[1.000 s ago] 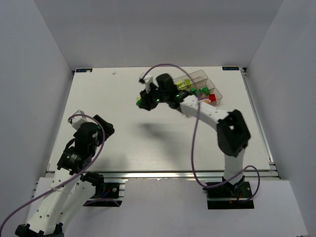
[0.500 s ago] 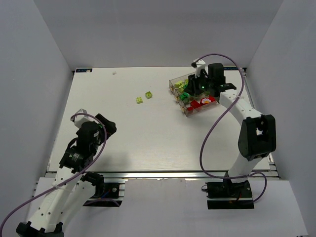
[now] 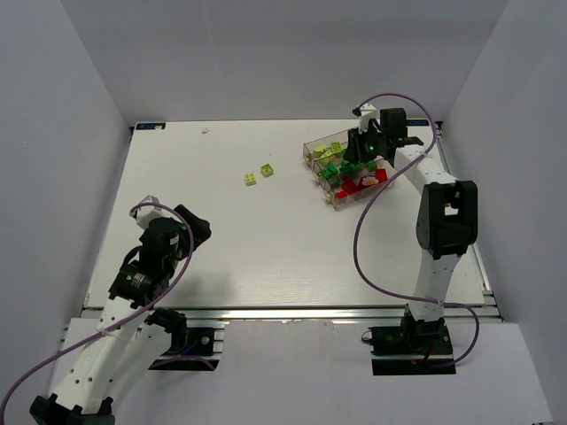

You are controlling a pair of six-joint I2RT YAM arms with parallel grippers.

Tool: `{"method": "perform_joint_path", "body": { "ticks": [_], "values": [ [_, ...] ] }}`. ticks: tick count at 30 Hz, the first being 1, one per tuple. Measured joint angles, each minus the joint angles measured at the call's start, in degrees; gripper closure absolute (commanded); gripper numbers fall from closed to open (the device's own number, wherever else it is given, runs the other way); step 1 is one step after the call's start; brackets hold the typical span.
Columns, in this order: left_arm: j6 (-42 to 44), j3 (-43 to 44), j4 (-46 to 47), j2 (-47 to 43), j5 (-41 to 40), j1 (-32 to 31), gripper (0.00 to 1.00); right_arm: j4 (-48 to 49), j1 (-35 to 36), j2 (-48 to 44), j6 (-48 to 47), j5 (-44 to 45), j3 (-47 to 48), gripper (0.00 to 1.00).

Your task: Sort the legos into containers by color

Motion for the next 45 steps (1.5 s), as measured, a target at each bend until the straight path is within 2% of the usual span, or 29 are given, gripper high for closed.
{"method": "perform_joint_path", "body": {
  "ticks": [4, 9, 12, 13, 19, 25, 29, 33, 34, 36, 39, 45],
  "values": [
    [-0.15, -0.90, 0.20, 0.11, 0.39, 0.00, 0.02, -0.07, -0.11, 2.19, -0.42, 0.33, 0.98, 0.71],
    [-0.15, -1.01, 0.33, 0.79, 0.87, 0.00, 0.02, -0.13, -0.15, 4.72, -1.01, 0.87, 2.64, 0.59],
    [-0.15, -1.07, 0.48, 1.22, 0.96, 0.00, 0.02, -0.09, -0.15, 6.05, -1.44, 1.16, 3.98, 0.45],
    [-0.15, -1.18, 0.52, 1.33, 0.98, 0.00, 0.02, -0.11, -0.15, 6.29, -1.62, 1.22, 4.24, 0.36],
    [0.57, -1.40, 0.92, 3.17, 1.05, 0.00, 0.02, -0.11, -0.17, 6.45, -2.51, 1.16, 4.63, 0.11],
    [4.42, 3.19, -1.16, 12.02, 0.55, 0.00, 0.02, -0.98, -0.81, 5.64, -5.53, -2.75, 4.42, 0.11],
    [8.09, 10.08, -3.10, 21.03, -1.09, 0.50, 0.02, -1.05, -1.70, -1.49, -9.20, -9.60, -0.92, 0.13],
    [10.78, 14.64, -4.59, 29.57, -1.62, 3.04, 0.02, -1.33, -2.47, -11.34, -11.61, -18.25, -4.76, 0.33],
    [11.08, 15.08, -4.79, 31.58, -1.51, 4.33, 0.02, -1.22, -2.58, -13.46, -11.98, -19.91, -5.57, 0.50],
    [10.93, 15.10, -5.18, 34.77, -0.92, 7.08, 0.02, -0.70, -2.67, -17.49, -12.11, -23.28, -7.58, 0.68],
    [9.27, 14.99, -5.11, 37.55, 0.15, 11.41, 0.02, -0.35, -2.64, -20.94, -11.91, -26.73, -10.49, 0.71],
    [3.61, 15.02, -4.42, 44.15, 1.05, 17.18, 0.04, 0.04, -2.56, -24.04, -9.97, -29.24, -18.16, 0.64]
  ]
}}
